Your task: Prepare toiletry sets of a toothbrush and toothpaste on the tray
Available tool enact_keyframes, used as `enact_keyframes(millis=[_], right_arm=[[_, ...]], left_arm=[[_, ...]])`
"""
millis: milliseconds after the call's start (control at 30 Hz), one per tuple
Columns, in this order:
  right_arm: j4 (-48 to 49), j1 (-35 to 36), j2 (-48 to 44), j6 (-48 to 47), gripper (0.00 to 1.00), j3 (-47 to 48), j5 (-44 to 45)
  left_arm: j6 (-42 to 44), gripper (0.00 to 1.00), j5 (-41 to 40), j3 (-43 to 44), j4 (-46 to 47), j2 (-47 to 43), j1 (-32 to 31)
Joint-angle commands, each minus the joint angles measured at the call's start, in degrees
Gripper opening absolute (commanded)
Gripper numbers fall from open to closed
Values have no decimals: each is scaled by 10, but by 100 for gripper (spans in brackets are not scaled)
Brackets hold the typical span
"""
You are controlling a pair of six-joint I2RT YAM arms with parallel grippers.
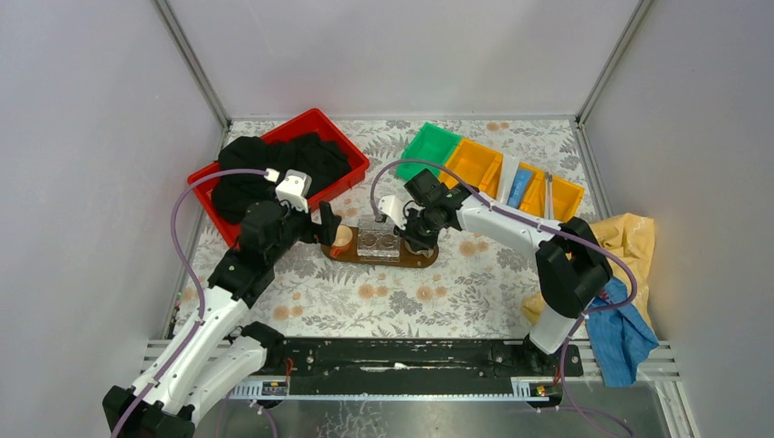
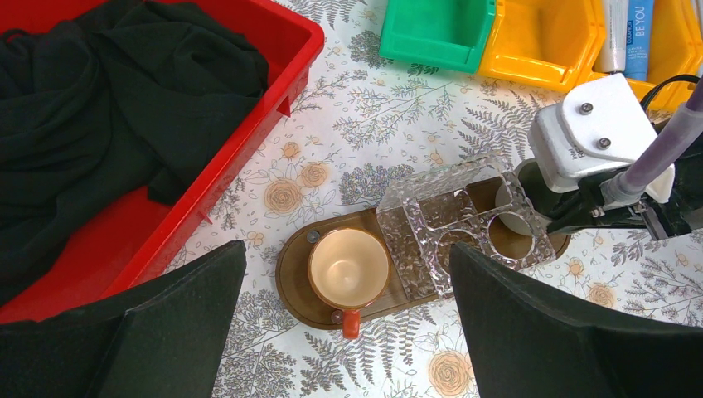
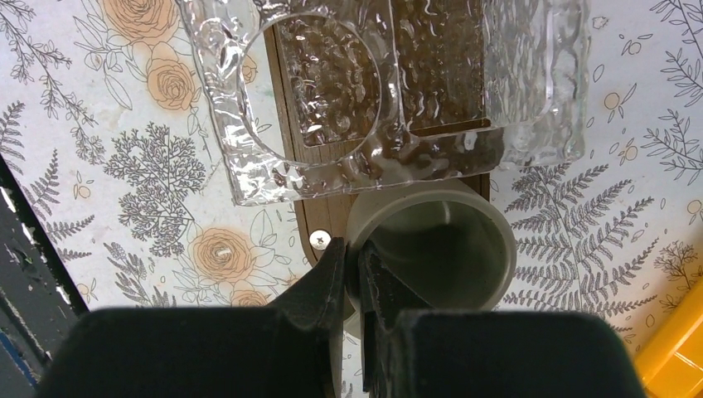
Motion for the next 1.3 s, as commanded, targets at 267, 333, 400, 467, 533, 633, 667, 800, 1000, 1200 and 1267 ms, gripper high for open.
enact_keyframes(millis=[267,333,400,467,533,633,667,800,1000,1200,1267], right_arm=[[-5,13,-33,-28,6,-14,9],[-6,15,-33,-30,6,-15,9],[-8,15,-33,-32,9,-15,9],[-8,15,-33,-32,12,-16,8],[-8,16,-33,-32,15,-16,8],[-8,16,-33,-31,20,-15,8],[-9,16,-33,-30,22,-14,8],[-15,16,-33,-27,30,-6,8],[-22,16,-60,-28,42,-1,18],[-39,16,-91,-45,49,-2,3],[-48,15,-100,-56,49,-5,-4]], left_arm=[[12,100,-6,-7,37,-5,4],[12,100,-6,-7,37,-4,4],[13,100,-7,-7,37,-5,4],[13,100,-6,-7,36,-4,5],[13,100,-6,-7,37,-3,4],[12,100,-6,-6,37,-4,4],[12,100,-6,-7,36,-5,4],[13,100,-7,-7,36,-5,4],[12,100,-6,-6,36,-6,5],[12,100,-6,-7,37,-5,4],[13,100,-6,-7,37,-5,5]])
